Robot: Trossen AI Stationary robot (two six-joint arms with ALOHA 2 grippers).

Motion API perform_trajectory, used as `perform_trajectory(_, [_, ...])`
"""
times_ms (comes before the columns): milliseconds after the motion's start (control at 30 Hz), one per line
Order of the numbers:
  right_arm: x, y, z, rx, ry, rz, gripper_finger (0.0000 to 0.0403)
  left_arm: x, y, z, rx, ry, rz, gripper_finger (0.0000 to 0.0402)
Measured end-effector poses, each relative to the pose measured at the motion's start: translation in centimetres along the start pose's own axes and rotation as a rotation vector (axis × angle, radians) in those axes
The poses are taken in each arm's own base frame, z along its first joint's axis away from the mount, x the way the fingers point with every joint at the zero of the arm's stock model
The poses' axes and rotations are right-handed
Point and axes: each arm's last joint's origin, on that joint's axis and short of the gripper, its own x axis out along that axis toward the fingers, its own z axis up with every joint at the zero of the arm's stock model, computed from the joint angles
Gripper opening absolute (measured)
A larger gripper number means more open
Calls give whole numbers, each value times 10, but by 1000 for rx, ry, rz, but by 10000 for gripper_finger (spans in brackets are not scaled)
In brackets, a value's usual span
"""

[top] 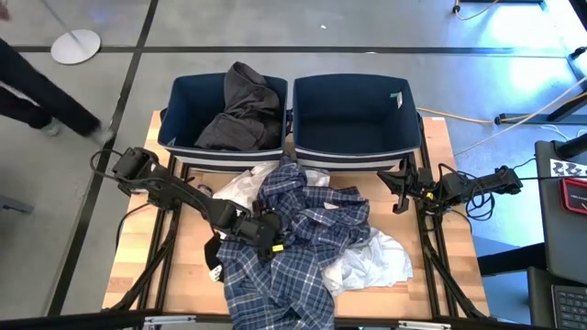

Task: Sort clothes
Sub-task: Put the long sleeve plaid shirt into the left blue laundry bin

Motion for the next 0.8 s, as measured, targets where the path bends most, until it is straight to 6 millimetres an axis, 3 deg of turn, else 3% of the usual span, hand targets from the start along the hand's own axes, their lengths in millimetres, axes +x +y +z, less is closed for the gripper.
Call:
perform_trajectory(200, [0, 0, 0, -1, 1, 0, 5, 12, -1, -4, 82, 9, 23, 89])
perform_trajectory(367, [0, 0, -1, -3, 6, 0, 5, 2, -6, 9, 171, -76, 64, 11])
perform_trajectory(567, [0, 0, -2, -9, 16, -9, 5, -25, -26, 44, 274, -220, 66, 8])
perform_trajectory(800, [0, 0, -2, -7, 18, -8, 5, -75, -41, 89, 402, -407, 109, 9])
